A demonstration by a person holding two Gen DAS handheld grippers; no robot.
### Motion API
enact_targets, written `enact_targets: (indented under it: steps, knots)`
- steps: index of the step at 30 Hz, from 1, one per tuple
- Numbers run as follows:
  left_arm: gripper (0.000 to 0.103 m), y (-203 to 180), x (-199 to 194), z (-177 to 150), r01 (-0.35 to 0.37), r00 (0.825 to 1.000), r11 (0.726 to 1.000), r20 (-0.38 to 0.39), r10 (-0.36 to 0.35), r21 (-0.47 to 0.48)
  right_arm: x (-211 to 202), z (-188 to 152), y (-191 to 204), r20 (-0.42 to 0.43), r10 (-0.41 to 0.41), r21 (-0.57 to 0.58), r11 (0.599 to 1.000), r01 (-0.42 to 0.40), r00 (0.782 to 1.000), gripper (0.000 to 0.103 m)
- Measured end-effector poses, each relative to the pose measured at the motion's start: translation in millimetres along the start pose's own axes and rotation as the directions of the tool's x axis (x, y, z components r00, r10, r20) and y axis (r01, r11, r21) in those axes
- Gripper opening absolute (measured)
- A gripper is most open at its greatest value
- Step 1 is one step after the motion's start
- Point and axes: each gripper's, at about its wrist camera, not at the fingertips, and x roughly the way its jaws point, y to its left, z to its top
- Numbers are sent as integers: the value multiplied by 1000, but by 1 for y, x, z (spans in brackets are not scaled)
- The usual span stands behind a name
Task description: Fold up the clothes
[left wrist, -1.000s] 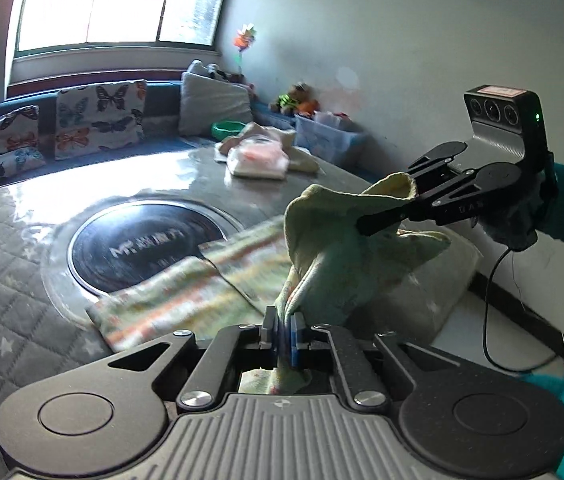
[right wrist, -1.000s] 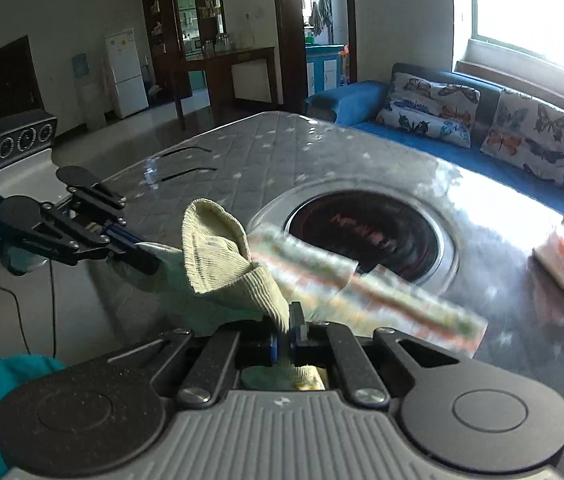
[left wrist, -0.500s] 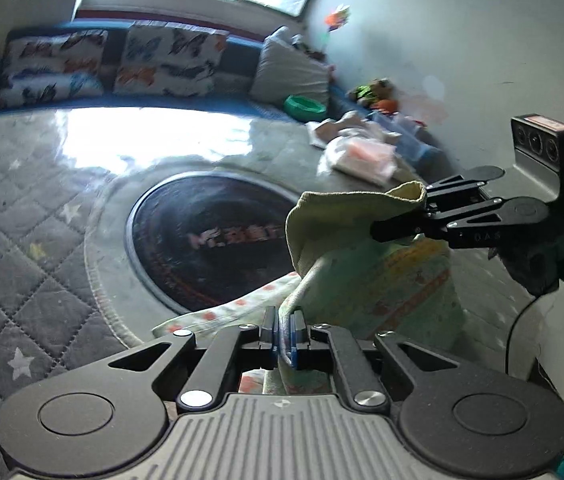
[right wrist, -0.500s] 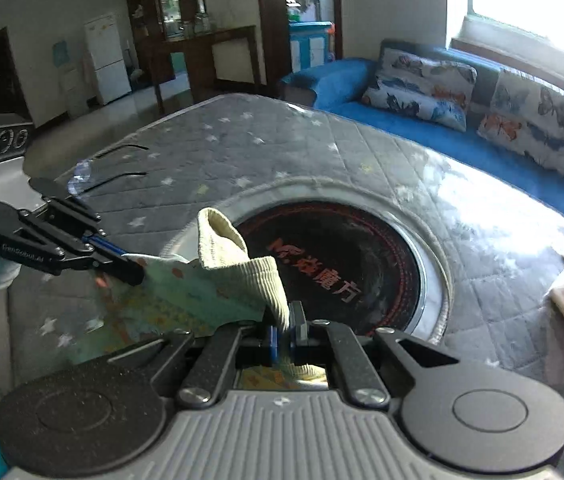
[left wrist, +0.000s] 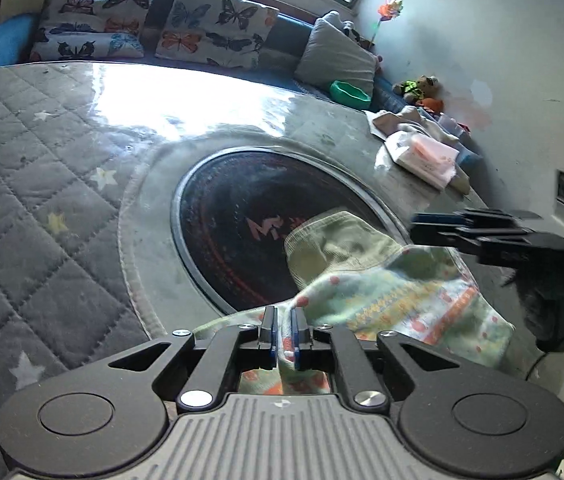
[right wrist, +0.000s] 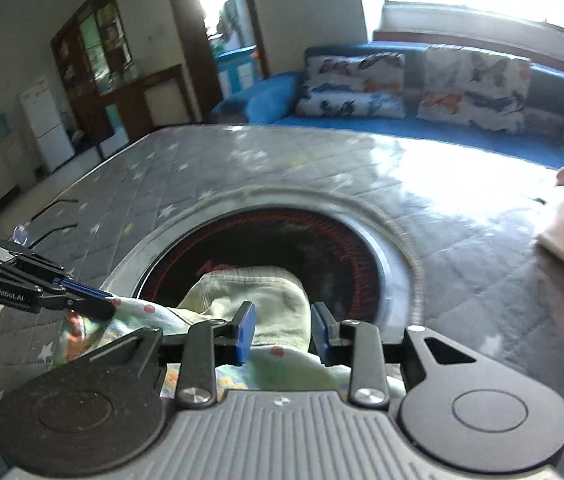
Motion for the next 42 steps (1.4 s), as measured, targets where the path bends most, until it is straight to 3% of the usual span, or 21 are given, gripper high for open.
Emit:
enact_targets:
  steps: [5,9,11,14,20,29,34,38,42]
  knots:
    - [10,12,0,8,-77,997,997,8,77,-19,-21,-20,-3,9,-16,13,1000,16,1000,30]
    - [10,14,-7,10,-116,992,993,39,117,-25,-25,-39,-10,-38,-80,25,996,81,996,30]
    - [10,5,-16,9,-119,990,993,78,119,-8,-25,-45,-18,-47,-114,42,992,116,992,29]
    - [10,-16,-30,6,-70,991,997,117,66,29,-32,-44,-25,-12,-127,94,987,127,992,25]
    - [10,-48,-16,-12,24,998,997,64,-29,78,-17,-35,-12,7,-96,68,993,96,995,25]
    - [10,-11,5,-16,-60,998,997,29,61,-44,5,-33,-22,-5,-152,107,983,152,988,23]
    - [10,-17,3,-8,-65,996,997,54,68,-44,6,-26,-3,20,-123,41,992,122,992,24]
    - [10,-48,0,-3,16,996,1000,89,-19,27,8,-22,19,2,-49,-29,998,49,999,24]
    - [10,-67,17,1,55,996,997,64,-59,59,1,-28,43,-40,8,-127,992,-13,999,24]
